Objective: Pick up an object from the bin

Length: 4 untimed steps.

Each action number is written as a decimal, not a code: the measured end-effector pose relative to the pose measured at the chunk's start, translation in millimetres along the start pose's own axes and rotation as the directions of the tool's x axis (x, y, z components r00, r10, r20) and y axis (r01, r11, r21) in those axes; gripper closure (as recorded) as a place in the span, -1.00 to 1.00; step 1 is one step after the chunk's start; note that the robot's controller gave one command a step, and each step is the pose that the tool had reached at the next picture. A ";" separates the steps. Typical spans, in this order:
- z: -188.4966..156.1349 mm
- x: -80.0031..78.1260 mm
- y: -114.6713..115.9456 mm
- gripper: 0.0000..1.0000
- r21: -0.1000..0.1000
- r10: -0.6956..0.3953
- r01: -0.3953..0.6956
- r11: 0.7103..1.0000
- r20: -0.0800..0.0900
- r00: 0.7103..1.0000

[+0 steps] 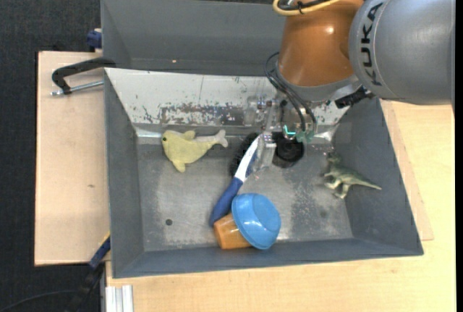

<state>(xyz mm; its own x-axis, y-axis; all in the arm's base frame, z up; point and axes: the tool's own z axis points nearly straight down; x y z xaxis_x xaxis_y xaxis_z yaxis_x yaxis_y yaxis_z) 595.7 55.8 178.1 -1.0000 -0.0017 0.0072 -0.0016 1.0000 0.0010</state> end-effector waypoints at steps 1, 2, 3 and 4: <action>109.6 -6.7 -10.6 -1.00 0.002 -0.539 0.539 0.842 0.001 0.842; 74.6 -7.7 -9.9 -1.00 0.008 -0.565 0.564 0.825 0.015 0.825; 68.2 -7.6 -13.8 -1.00 0.007 -0.545 0.545 0.838 0.014 0.838; 109.2 -6.3 -7.4 -1.00 0.002 -0.551 0.551 0.835 0.005 0.835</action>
Offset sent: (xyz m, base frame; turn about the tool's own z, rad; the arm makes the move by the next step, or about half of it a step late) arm 0.0066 -0.0110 -0.1081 -0.5696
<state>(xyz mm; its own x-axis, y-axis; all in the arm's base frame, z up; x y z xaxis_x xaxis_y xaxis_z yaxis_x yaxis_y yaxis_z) 601.2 48.5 68.9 -0.8339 -0.5520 0.0006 -0.5520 0.8339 0.0025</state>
